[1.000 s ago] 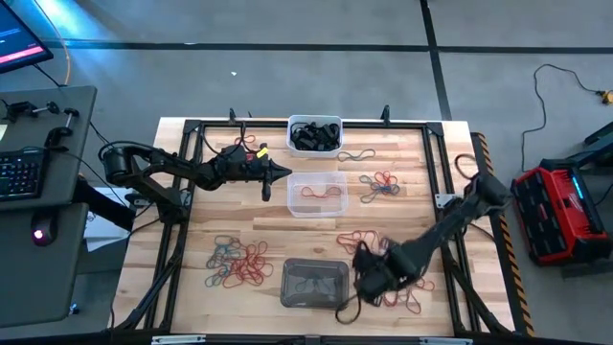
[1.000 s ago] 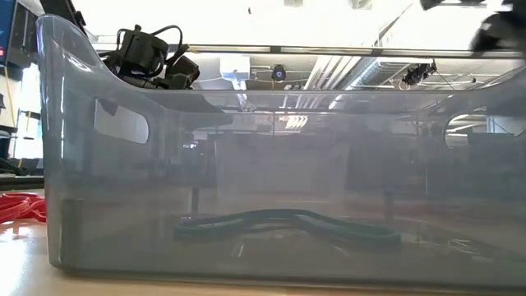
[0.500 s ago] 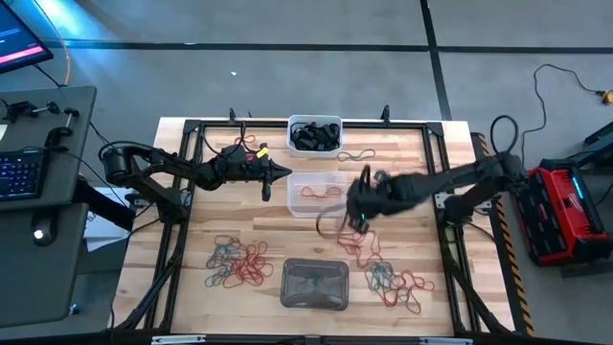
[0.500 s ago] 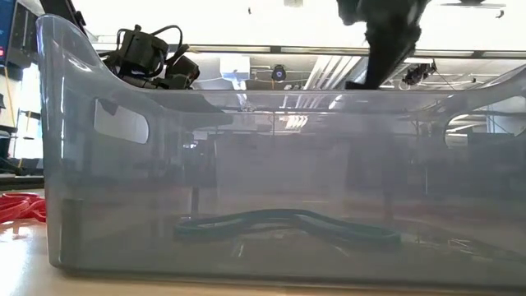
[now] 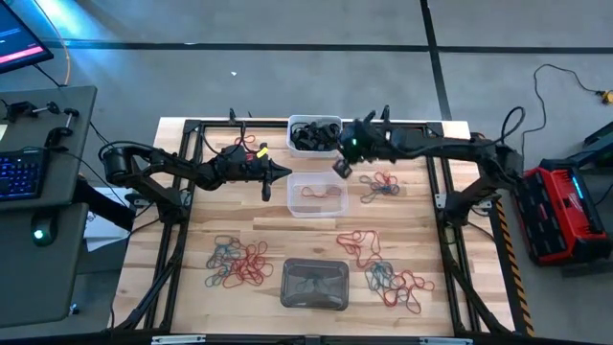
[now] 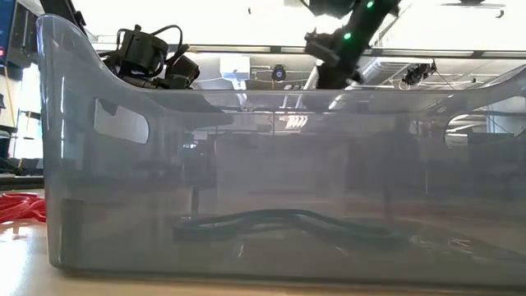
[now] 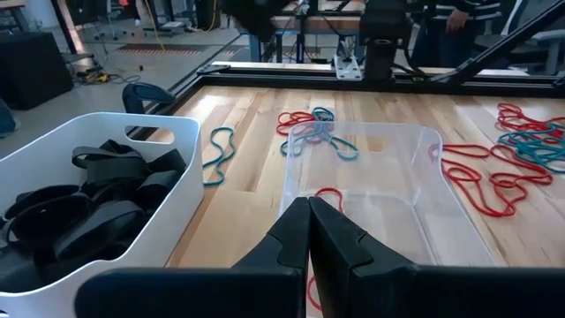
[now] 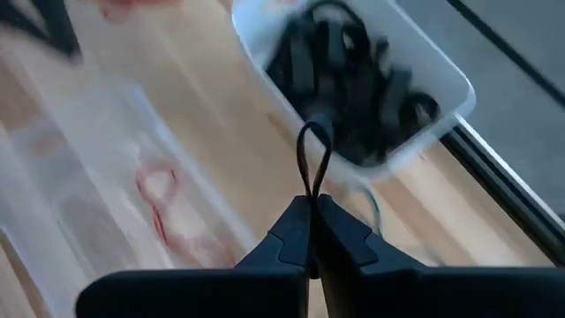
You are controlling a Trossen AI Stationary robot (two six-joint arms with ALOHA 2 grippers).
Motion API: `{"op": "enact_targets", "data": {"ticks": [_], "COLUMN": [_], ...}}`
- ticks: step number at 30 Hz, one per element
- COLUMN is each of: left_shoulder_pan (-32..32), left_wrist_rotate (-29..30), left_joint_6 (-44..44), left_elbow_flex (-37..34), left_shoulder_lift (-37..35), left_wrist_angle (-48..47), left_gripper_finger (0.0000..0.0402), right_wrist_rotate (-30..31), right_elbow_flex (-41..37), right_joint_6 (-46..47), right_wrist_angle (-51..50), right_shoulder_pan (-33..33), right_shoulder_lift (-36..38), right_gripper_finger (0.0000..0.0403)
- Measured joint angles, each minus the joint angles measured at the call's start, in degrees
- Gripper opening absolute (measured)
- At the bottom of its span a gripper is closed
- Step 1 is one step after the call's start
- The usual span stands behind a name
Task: Sort rubber bands into baskets
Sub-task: Put the black rubber band into the white bin
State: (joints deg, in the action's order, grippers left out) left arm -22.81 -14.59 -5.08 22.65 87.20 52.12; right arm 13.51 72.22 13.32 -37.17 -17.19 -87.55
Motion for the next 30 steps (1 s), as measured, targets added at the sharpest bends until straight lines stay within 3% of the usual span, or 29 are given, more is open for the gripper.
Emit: {"op": "enact_targets", "data": {"ticks": [5, 12, 20, 30], "left_shoulder_pan": [-0.02, -0.02, -0.02, 0.00], "left_wrist_rotate": [0.00, 0.00, 6.81, 7.26], "left_joint_6": [0.16, 0.29, 0.08, 0.16], "left_elbow_flex": [0.00, 0.00, 0.00, 0.00], "left_shoulder_lift": [0.00, 0.00, 0.00, 0.00], "left_wrist_angle": [-0.03, -0.20, 0.00, 0.07], "left_gripper_finger": [0.0000, 0.0000, 0.0000, 0.0000], "right_wrist_rotate": [-6.34, -7.91, -10.01, -9.65], "right_elbow_flex": [0.00, -0.02, -0.02, 0.02], "right_joint_6": [-0.75, 2.06, 4.84, 10.08], "right_wrist_angle": [5.22, 7.39, 11.06, 16.88], "right_shoulder_pan": [-6.94, -13.19, -16.22, -16.96], "right_shoulder_lift": [-3.60, -8.85, -10.77, -13.39], "right_gripper_finger": [0.0000, 0.0000, 0.0000, 0.0000]}}
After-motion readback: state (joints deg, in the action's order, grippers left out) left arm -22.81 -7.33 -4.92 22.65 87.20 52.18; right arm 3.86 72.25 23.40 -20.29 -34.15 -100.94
